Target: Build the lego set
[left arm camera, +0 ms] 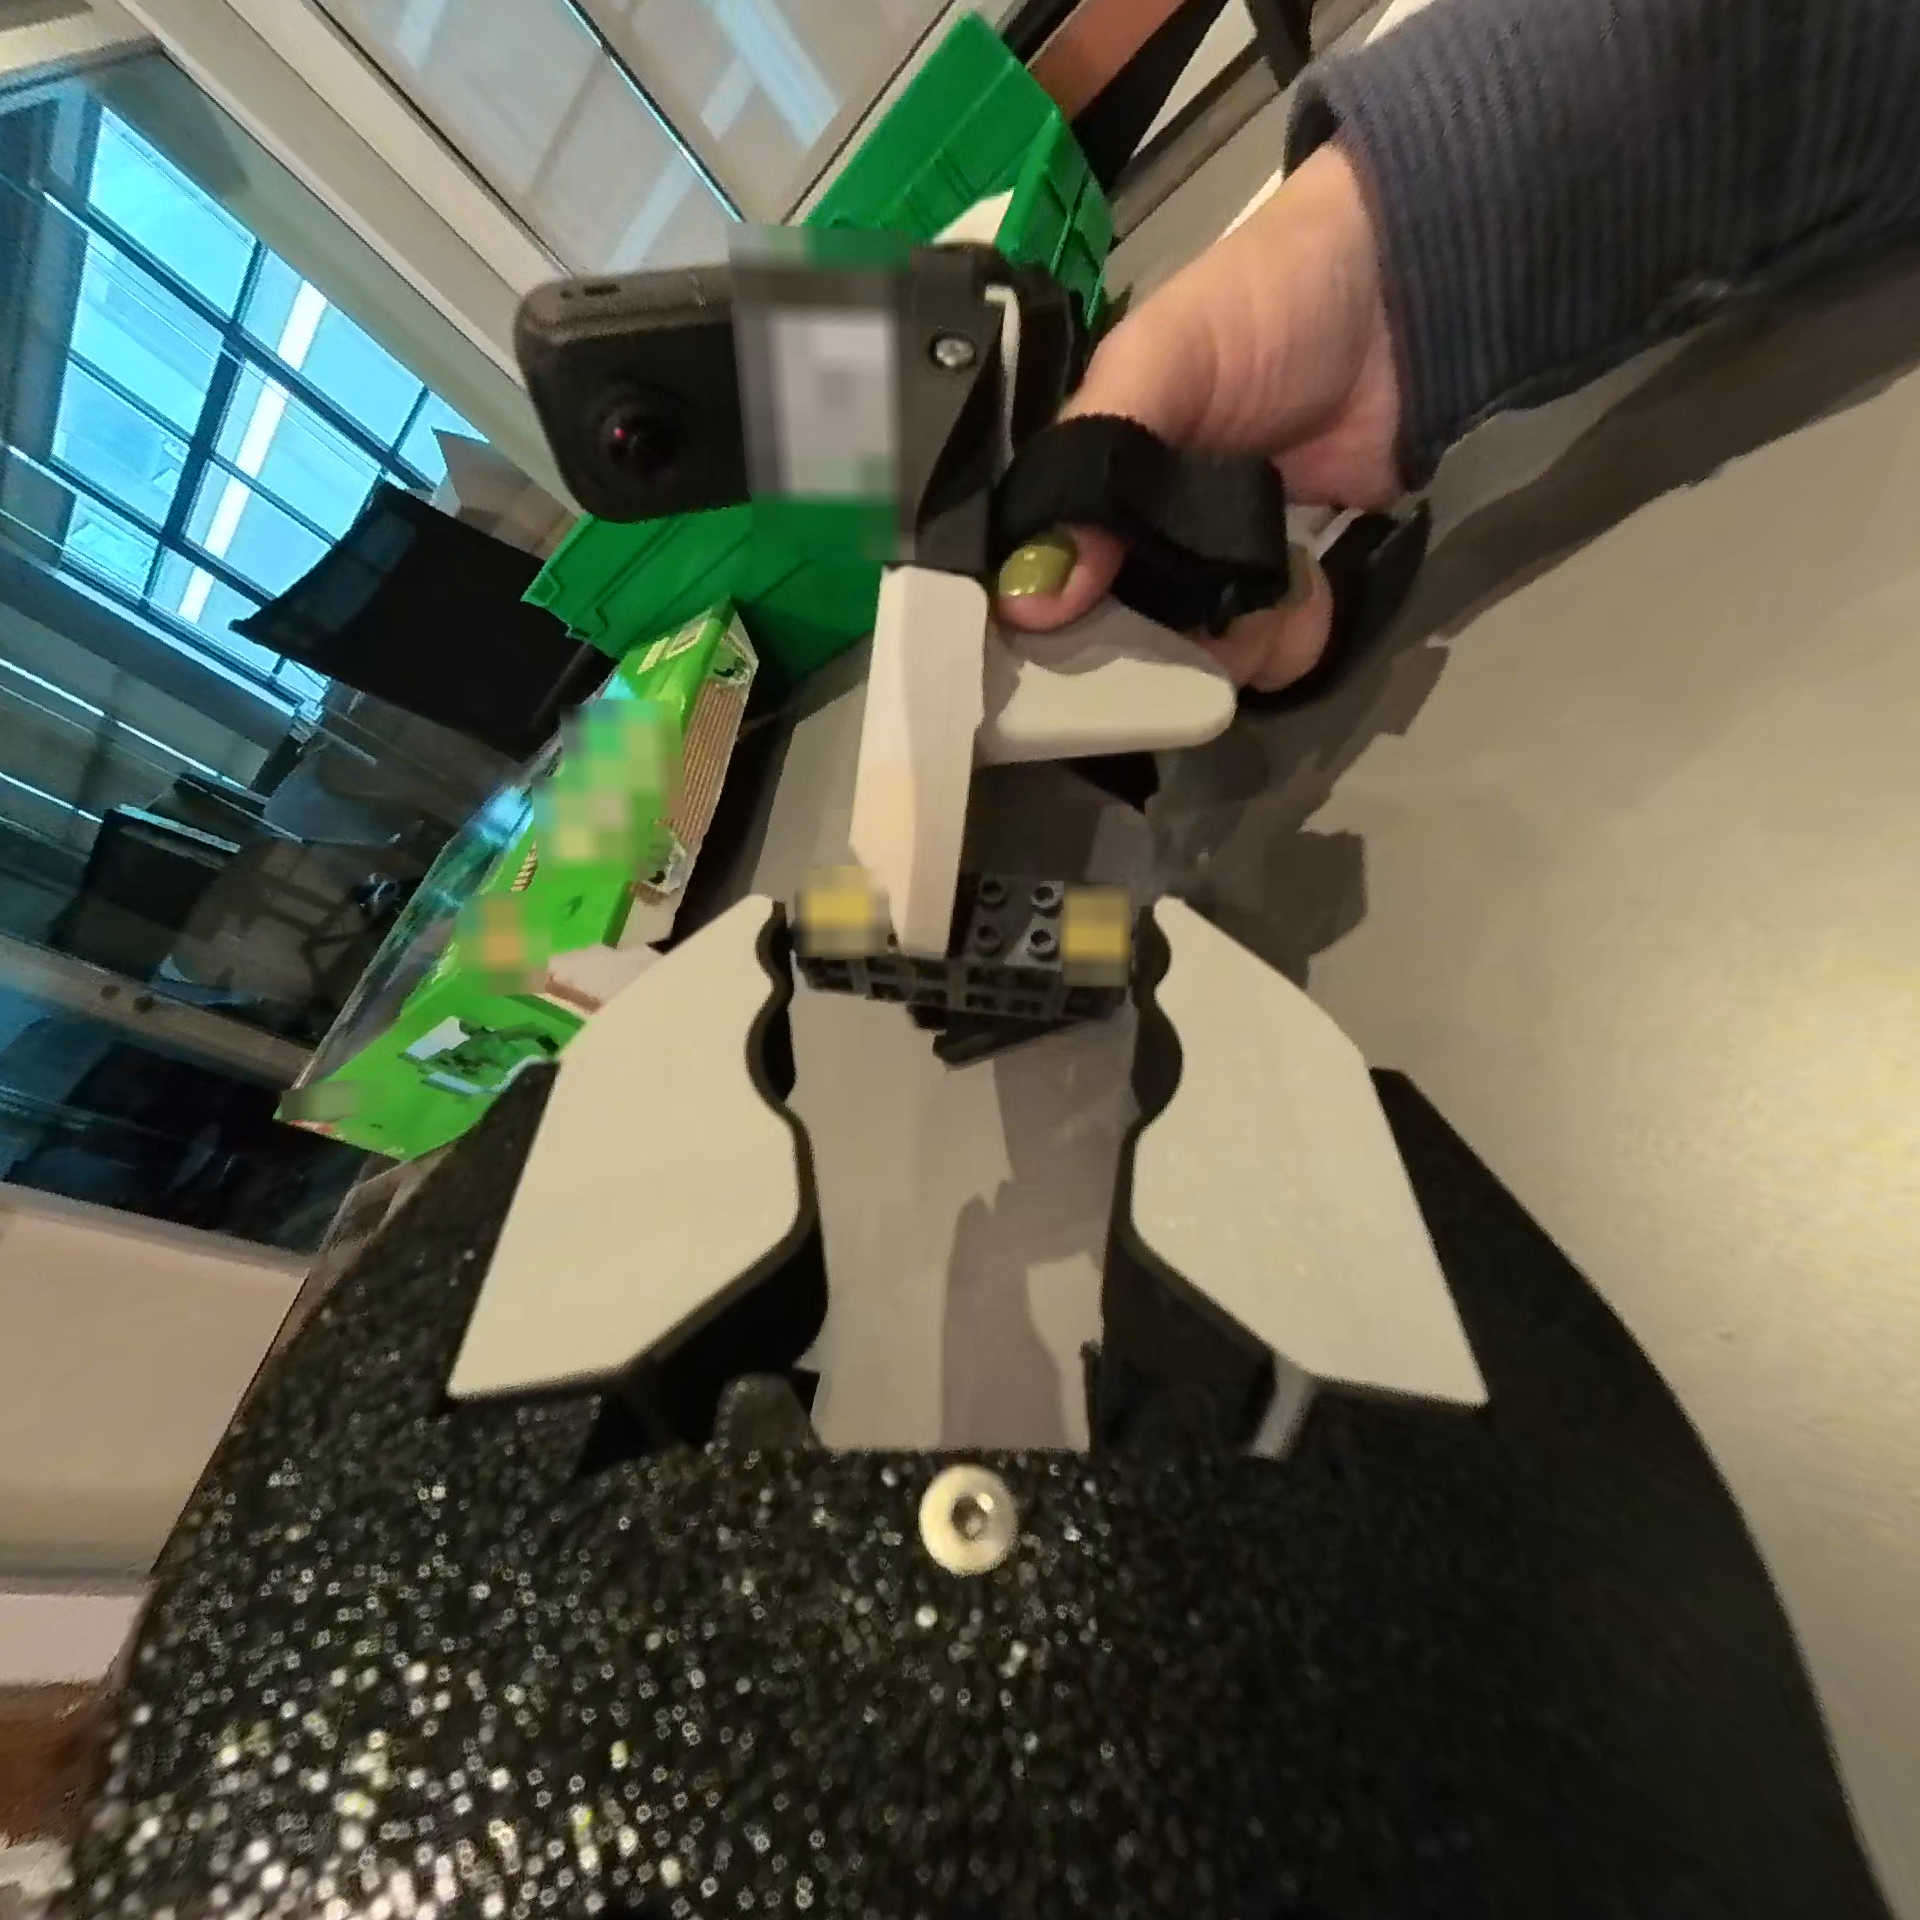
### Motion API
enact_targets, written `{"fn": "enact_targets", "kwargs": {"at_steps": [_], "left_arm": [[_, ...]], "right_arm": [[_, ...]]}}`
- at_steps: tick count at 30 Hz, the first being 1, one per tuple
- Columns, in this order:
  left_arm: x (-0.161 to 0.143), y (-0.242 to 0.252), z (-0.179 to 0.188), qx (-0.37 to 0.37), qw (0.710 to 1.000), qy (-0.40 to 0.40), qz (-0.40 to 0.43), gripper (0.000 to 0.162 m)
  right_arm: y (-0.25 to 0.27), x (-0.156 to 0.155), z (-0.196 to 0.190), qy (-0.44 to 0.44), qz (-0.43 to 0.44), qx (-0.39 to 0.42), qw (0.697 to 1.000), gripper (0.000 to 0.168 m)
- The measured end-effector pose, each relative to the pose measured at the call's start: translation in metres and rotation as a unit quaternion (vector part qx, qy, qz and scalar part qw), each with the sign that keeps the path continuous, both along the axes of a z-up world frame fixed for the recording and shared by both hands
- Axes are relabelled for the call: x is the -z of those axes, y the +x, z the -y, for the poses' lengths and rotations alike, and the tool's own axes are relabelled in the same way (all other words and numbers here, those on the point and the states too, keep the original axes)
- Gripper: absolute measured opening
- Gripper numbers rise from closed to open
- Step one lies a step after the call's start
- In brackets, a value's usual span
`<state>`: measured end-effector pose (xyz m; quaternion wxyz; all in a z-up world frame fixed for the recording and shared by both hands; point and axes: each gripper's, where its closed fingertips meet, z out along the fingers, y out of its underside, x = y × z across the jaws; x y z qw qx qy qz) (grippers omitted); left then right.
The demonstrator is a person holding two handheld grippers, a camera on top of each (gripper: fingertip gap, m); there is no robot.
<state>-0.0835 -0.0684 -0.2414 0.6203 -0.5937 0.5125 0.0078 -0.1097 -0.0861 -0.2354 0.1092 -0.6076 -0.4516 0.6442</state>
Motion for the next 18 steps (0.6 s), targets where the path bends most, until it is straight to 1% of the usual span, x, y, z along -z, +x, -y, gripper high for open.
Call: {"fn": "enact_targets", "kwargs": {"at_steps": [1,3,4,8,11,15,18], "left_arm": [[-0.001,0.001,0.001,0.005,1.000,0.001,0.005,0.066],[-0.005,0.002,0.001,0.006,1.000,0.004,0.018,0.084],[-0.006,0.003,0.001,0.006,1.000,0.004,0.025,0.086],[-0.014,0.008,0.006,0.019,0.999,0.011,0.043,0.080],[-0.017,0.010,0.005,0.010,0.999,0.020,0.040,0.074],[-0.017,0.010,0.003,-0.004,0.999,0.037,0.023,0.068],[-0.020,0.009,0.004,-0.005,0.999,0.045,0.028,0.064]], "right_arm": [[0.001,-0.002,0.001,-0.006,-0.005,-0.004,1.000,0.025],[0.002,-0.009,0.002,-0.027,-0.027,-0.014,0.999,0.025],[0.004,-0.013,0.003,-0.043,-0.040,-0.022,0.998,0.025],[0.009,-0.024,0.005,-0.081,-0.072,-0.042,0.993,0.024],[0.011,-0.029,0.008,-0.100,-0.086,-0.058,0.990,0.024],[0.011,-0.029,0.011,-0.104,-0.086,-0.067,0.989,0.024],[0.011,-0.030,0.013,-0.102,-0.090,-0.070,0.988,0.024]]}}
